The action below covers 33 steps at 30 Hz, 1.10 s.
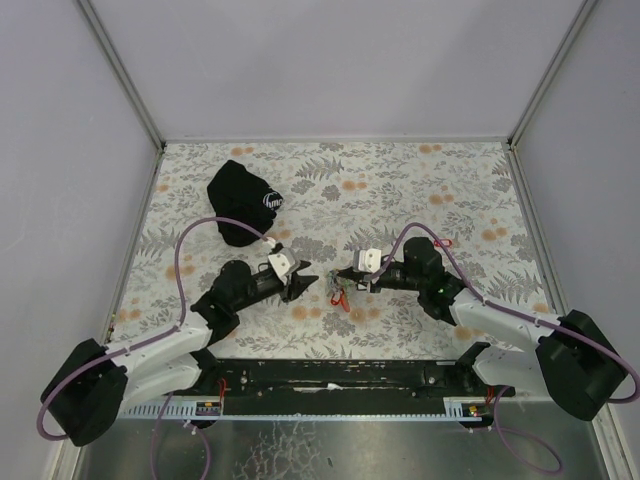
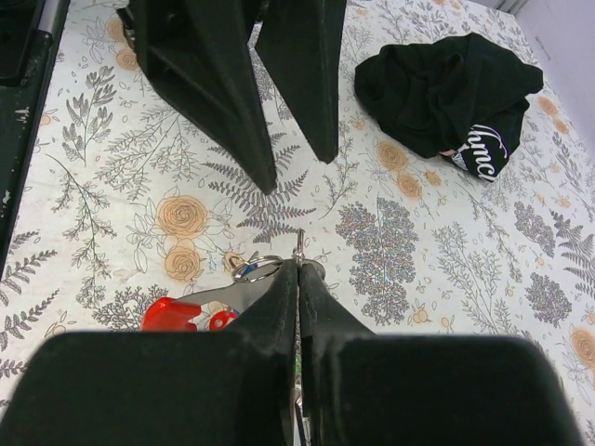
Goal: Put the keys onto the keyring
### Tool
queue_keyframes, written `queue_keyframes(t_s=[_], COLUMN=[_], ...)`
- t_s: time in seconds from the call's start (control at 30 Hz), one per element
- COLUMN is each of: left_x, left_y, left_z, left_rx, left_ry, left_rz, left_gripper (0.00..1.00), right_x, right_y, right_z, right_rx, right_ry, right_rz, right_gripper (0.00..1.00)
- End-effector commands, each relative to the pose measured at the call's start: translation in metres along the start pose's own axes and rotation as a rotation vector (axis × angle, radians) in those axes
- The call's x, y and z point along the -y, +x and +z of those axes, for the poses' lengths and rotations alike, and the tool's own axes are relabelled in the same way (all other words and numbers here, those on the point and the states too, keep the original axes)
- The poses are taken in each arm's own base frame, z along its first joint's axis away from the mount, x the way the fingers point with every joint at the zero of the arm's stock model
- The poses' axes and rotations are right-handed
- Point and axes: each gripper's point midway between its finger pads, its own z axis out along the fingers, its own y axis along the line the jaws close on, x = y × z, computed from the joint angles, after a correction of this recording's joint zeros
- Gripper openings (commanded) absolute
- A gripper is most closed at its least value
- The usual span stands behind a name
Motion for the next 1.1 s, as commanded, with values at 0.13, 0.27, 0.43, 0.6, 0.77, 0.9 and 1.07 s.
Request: queue_keyframes(t_s=[0.13,0.27,0.43,0.6,0.77,0.9,1.07], left_x=[0.002,0.009,0.016,0.019,0.018,0.019,0.02], left_y=[-0.048,-0.044,-0.039,-0.035,-0.037,-0.038,-0.036], left_z=[-0.005,0.0,0.004,0.009,0.013,0.015,0.015], left_rx=[0.305,0.297,0.288,0.274,0.277,0.279,0.274], left_ry=[0.15,0.216,0.273,0.316,0.319,0.334,0.344], left_rz=[-0.027,-0.01,0.021,0.022,0.022,0.022,0.019], left_gripper=[0.39,0.4,0.39,0.36,0.3,0.24,0.15], right_x=[0.008,0.007,0.005,0.002,-0.002,-0.003,-0.003], right_y=[-0.024,-0.027,-0.027,-0.028,-0.028,-0.028,-0.028], right_z=[0.0,0.001,0.003,0.005,0.007,0.007,0.007], right_rx=[0.123,0.157,0.185,0.208,0.22,0.228,0.235], right_ry=[0.005,-0.005,-0.023,-0.048,-0.076,-0.085,-0.093], right_rz=[-0.031,-0.02,0.001,0.016,0.026,0.029,0.034], right_gripper=[0.0,0.0,0.0,0.0,0.0,0.0,0.0])
